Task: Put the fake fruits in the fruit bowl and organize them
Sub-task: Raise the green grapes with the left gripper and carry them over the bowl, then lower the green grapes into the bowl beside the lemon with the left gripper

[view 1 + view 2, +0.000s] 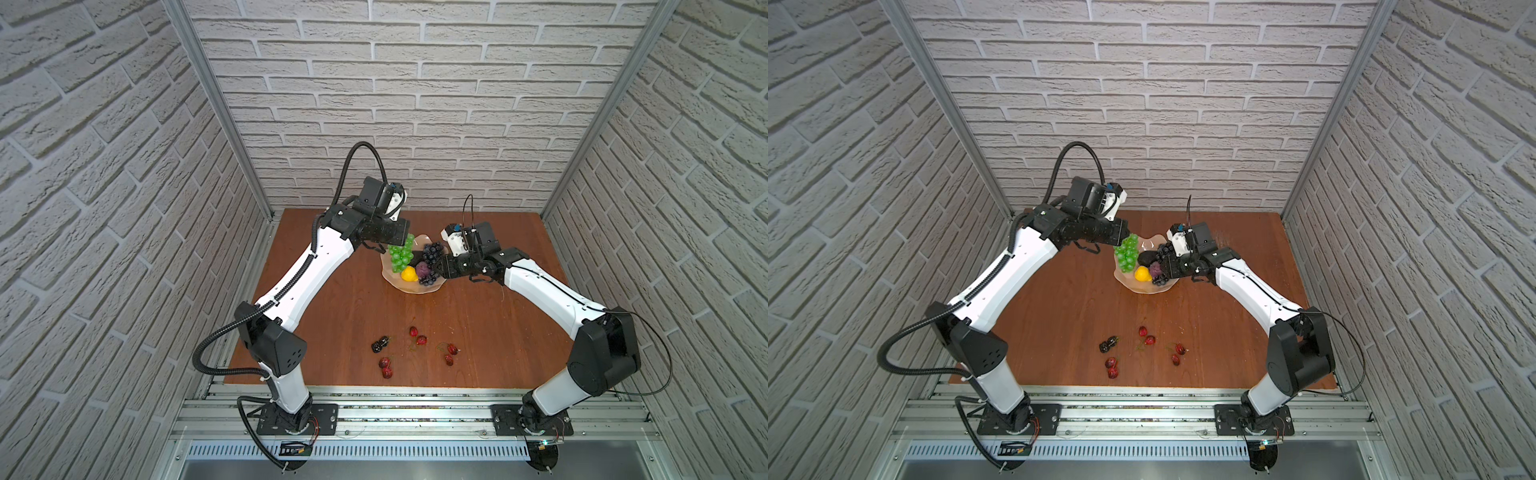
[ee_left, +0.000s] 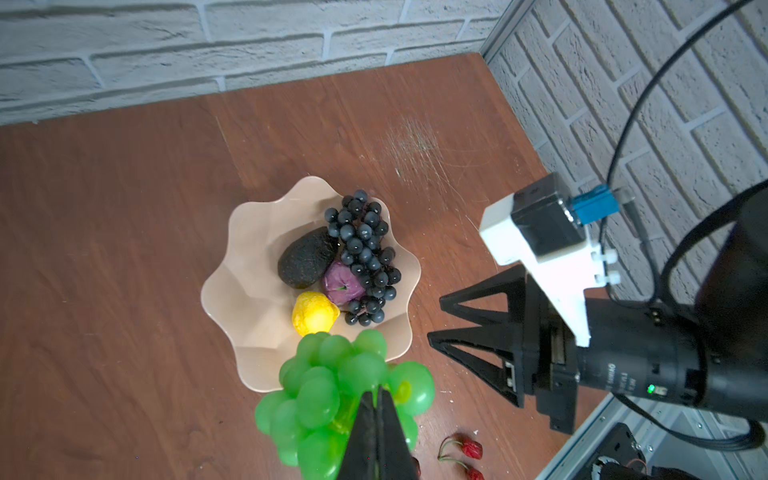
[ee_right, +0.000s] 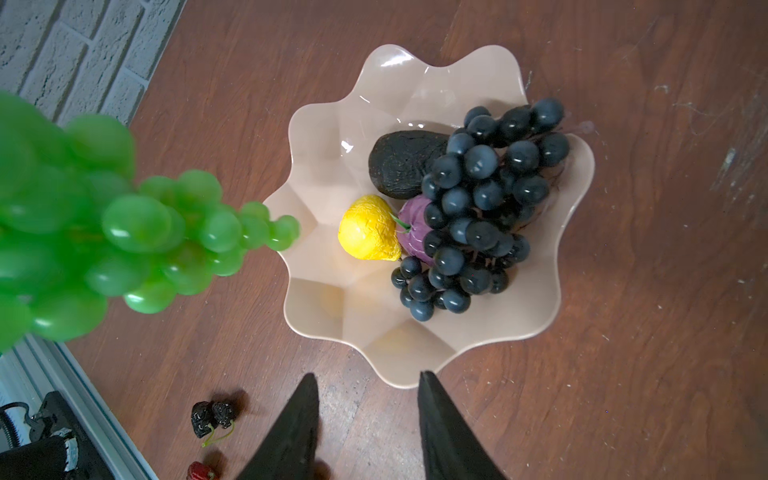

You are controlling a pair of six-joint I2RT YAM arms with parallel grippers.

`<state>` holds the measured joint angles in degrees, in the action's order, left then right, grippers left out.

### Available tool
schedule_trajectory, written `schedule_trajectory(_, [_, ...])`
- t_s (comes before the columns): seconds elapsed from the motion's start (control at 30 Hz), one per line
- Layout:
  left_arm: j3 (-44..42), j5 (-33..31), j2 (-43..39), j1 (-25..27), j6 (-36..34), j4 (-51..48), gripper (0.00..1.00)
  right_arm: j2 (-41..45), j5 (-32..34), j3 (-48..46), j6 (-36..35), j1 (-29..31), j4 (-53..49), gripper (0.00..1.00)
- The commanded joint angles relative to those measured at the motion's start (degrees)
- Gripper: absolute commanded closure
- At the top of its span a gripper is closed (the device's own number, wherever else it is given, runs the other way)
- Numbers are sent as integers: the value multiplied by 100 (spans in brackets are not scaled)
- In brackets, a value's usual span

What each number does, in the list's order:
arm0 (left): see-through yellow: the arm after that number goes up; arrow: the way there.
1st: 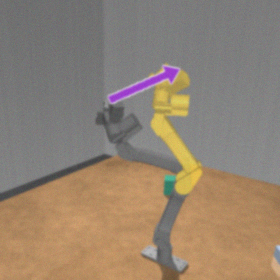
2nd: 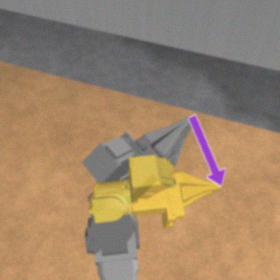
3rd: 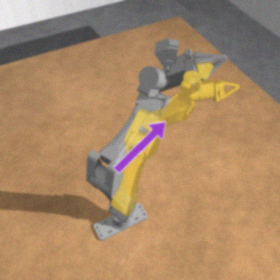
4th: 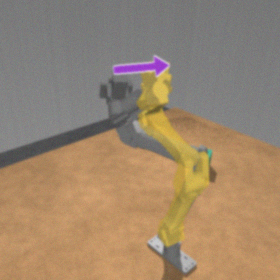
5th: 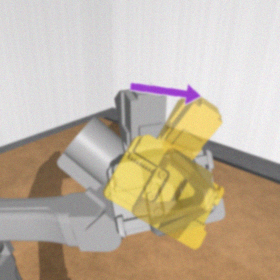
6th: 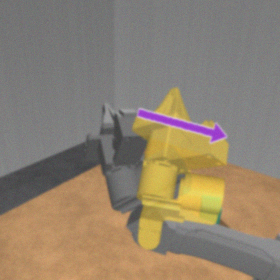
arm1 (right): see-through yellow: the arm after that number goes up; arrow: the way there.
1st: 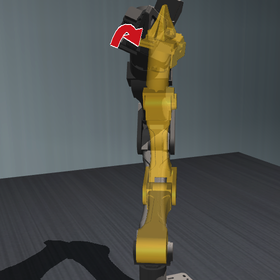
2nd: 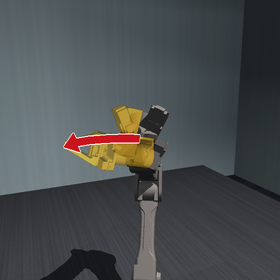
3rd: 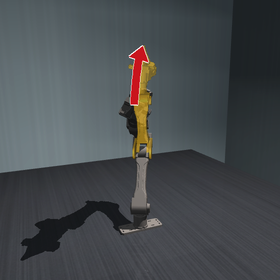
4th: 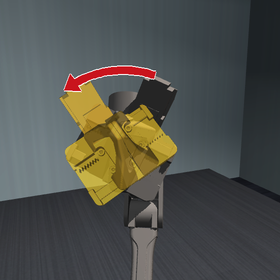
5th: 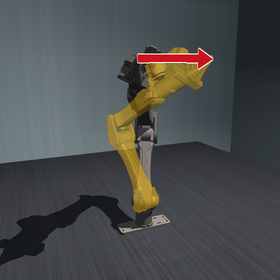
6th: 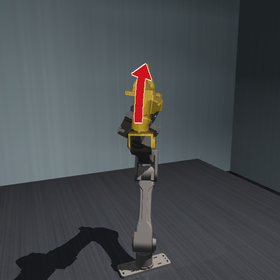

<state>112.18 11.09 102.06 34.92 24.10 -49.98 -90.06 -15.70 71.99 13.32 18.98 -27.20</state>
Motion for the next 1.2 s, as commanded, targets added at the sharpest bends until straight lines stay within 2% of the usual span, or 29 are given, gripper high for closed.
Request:
schedule_trajectory(0.0, [166,345,135,83,164,542,100,265,-31,-123,109,-135,259,58])
schedule_trajectory(0.77, [-526,657,406,169,474,1263,100,217,-130,-211,83,-263,321,59])
schedule_trajectory(1.17, [-1144,672,348,-122,417,1539,100,94,-218,-224,91,-263,316,59])
